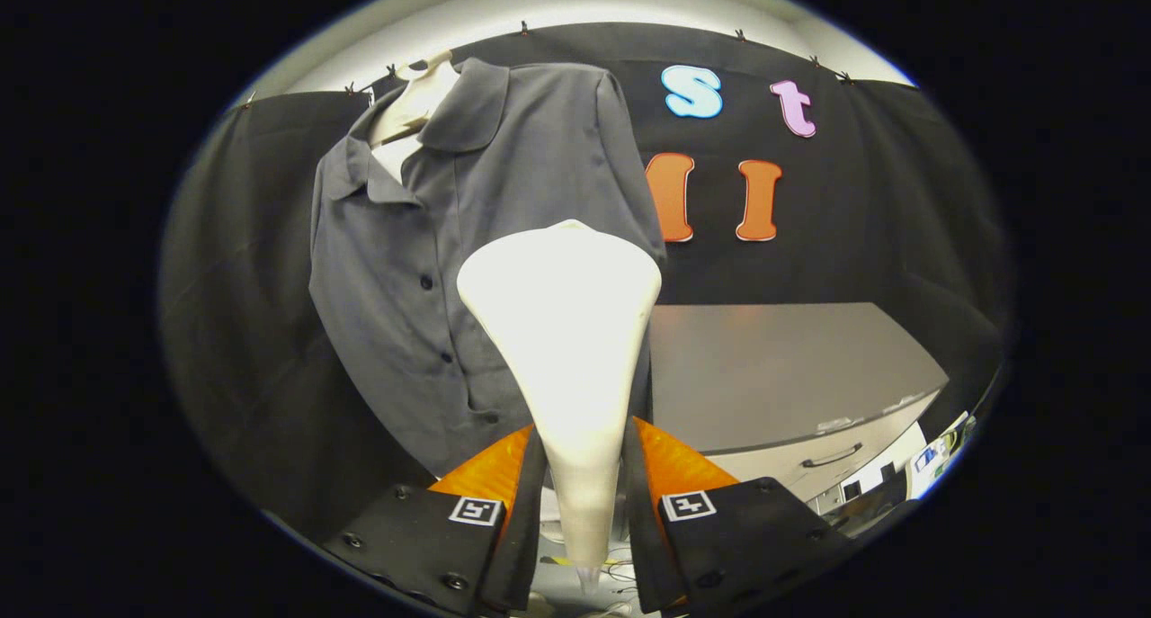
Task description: Iron the clothes twice with a garment steamer, once on the left side and once on the right side.
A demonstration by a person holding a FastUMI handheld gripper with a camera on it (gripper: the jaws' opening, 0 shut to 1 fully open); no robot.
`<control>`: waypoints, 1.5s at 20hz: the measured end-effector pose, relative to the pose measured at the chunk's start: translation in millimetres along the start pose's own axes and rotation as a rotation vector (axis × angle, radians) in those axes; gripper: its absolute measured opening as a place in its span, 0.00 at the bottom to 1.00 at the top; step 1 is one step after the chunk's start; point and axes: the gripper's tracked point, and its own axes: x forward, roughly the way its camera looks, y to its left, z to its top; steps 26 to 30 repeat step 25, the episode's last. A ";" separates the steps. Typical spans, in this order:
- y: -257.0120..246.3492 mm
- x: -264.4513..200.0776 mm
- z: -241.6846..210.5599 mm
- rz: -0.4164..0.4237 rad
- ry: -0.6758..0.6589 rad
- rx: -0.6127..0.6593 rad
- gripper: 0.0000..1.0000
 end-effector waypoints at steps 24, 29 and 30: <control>2.4 -28.5 46.8 0.178 -0.083 -0.059 0.51; 0.0 -28.8 45.7 0.173 -0.082 -0.056 0.51; 0.0 -28.8 45.7 0.173 -0.082 -0.056 0.51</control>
